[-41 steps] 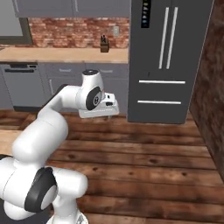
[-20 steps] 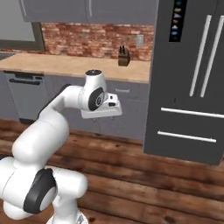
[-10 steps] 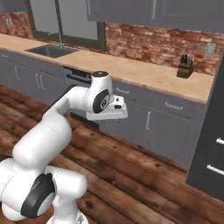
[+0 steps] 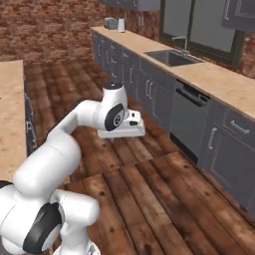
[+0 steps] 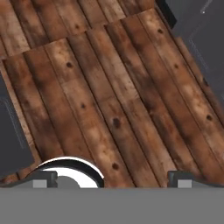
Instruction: Put the corn and mushroom in the pot. Retrieve the spatula and lightly stir the vegetables in the pot.
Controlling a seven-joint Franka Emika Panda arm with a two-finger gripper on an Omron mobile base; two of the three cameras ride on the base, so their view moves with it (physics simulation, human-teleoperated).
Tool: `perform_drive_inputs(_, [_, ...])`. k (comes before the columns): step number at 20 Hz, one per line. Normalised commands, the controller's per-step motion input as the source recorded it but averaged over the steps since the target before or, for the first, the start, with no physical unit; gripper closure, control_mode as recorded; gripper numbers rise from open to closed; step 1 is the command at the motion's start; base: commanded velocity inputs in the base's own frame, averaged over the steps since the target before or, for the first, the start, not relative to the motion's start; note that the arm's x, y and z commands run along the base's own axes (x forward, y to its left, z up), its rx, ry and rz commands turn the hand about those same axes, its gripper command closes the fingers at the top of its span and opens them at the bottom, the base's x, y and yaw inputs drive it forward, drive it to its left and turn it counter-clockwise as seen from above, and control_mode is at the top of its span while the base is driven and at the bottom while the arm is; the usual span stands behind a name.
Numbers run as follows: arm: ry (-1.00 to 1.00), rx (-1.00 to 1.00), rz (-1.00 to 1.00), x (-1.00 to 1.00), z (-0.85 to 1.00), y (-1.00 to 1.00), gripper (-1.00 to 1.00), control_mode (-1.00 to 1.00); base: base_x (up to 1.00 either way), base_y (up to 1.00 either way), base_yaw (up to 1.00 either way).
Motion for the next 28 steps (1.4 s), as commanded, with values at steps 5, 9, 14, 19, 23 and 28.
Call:
perform_drive_inputs(5, [0.00, 0.00, 0.00, 0.00, 0.00, 0.00, -1.00, 1.00, 0.72, -0.37, 0.09])
perform_drive_inputs(9, [0.00, 0.00, 0.00, 0.00, 0.00, 0.00, -1.00, 1.00, 0.77, -0.39, 0.03])
perform_drive_inputs(14, [0.00, 0.00, 0.00, 0.00, 0.00, 0.00, -1.00, 1.00, 0.87, -0.18, 0.20])
perform_drive_inputs(19, [0.00, 0.00, 0.00, 0.00, 0.00, 0.00, -1.00, 1.00, 0.58, 0.00, 0.67])
perform_drive_inputs(23, [0.00, 0.00, 0.00, 0.00, 0.00, 0.00, -1.00, 1.00, 0.64, 0.00, 0.62])
perform_drive_inputs(28, [0.00, 0.00, 0.00, 0.00, 0.00, 0.00, -1.00, 1.00, 0.74, 0.00, 0.53])
